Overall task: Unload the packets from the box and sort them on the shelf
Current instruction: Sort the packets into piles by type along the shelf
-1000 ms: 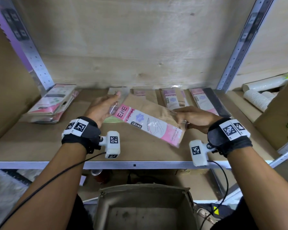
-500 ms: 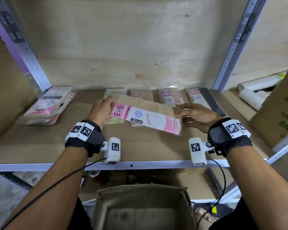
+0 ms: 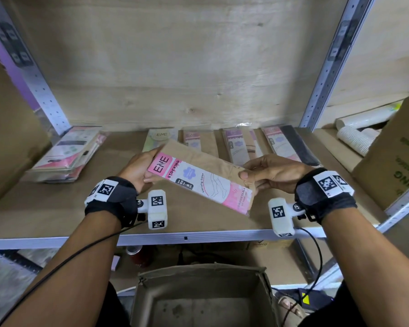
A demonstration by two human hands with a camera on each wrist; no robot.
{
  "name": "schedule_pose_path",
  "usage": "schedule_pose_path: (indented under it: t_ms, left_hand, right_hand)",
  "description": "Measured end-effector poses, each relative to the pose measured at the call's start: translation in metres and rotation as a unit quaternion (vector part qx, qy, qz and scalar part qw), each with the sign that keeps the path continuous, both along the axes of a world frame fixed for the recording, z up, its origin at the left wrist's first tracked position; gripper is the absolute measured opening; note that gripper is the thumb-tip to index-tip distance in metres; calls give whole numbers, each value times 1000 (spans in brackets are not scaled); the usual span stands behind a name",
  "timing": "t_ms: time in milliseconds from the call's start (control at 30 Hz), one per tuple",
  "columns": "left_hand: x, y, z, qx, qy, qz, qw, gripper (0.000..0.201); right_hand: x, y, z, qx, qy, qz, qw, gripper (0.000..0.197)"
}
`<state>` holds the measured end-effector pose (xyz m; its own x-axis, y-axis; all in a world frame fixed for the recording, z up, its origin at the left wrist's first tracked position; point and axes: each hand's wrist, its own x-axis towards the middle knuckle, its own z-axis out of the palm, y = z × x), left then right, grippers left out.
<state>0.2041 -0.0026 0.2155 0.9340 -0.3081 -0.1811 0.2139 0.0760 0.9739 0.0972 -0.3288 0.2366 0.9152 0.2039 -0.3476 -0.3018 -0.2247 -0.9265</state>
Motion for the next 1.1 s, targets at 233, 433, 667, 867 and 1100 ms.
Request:
schedule_pose_path:
  t_ms: [233,433,667,867,1100]
  left_hand:
    - [-4,-3,7,-96,108,19,989,43]
    - [12,3,2,-189,152,95,965,67]
    - [-2,-22,8,46,5,-83,996,55]
    - [-13,-40,8,76,-75,-97,989,23]
    - [-10,-44,7,184,-101,-18,978,30]
  right_hand:
    - [1,8,6,24,1,15,1000,25]
    - [9,18,9,85,-39,-61,994,11]
    - [32,47,7,204,-54,-169,963,21]
    - [51,72,0,207,-54,-228,950,32]
    - [68,83,0,29,-55,-249,967,26]
